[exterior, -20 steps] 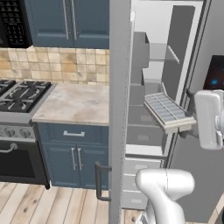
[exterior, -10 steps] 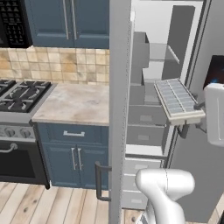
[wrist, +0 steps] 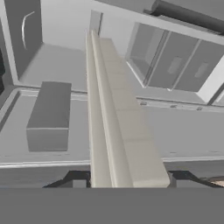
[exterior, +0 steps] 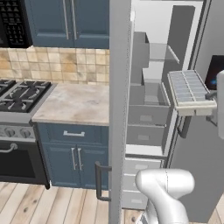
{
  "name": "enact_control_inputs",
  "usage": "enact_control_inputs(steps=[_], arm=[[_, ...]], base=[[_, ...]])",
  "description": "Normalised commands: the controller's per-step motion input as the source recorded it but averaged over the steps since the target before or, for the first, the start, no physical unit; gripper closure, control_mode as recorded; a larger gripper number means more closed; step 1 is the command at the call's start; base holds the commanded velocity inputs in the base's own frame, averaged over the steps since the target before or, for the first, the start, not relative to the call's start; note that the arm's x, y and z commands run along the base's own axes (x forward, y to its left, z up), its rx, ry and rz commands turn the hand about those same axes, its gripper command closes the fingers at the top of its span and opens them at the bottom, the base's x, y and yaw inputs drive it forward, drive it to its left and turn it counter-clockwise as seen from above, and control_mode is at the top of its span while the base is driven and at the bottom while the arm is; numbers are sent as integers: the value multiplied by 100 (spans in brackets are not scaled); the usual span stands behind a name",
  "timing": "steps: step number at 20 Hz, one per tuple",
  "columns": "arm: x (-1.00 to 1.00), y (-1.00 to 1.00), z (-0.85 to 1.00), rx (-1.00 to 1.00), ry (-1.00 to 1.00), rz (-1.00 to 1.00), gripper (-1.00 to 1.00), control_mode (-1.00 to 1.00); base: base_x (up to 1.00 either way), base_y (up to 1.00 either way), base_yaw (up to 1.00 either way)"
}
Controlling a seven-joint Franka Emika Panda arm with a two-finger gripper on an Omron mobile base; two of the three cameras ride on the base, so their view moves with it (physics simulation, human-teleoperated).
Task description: The ice cube tray has been filled with water. Take the tray and place it in the freezer to make ice. Close the freezer door after placing the tray.
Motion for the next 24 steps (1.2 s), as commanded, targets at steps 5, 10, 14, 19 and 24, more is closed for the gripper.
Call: enact_control_inputs(steps=[5, 10, 14, 19, 24], arm=[[24, 0, 2, 0, 1, -20, 100, -100], [27, -1, 0, 0, 0, -16, 100, -100], [4, 0, 0, 1, 0, -3, 100, -100], [3, 0, 0, 5, 0, 0, 100, -100], [8, 0, 0, 6, 0, 6, 100, -100]], base=[[0, 0, 0], [0, 0, 0], [0, 0, 0], [0, 0, 0], [0, 0, 0]])
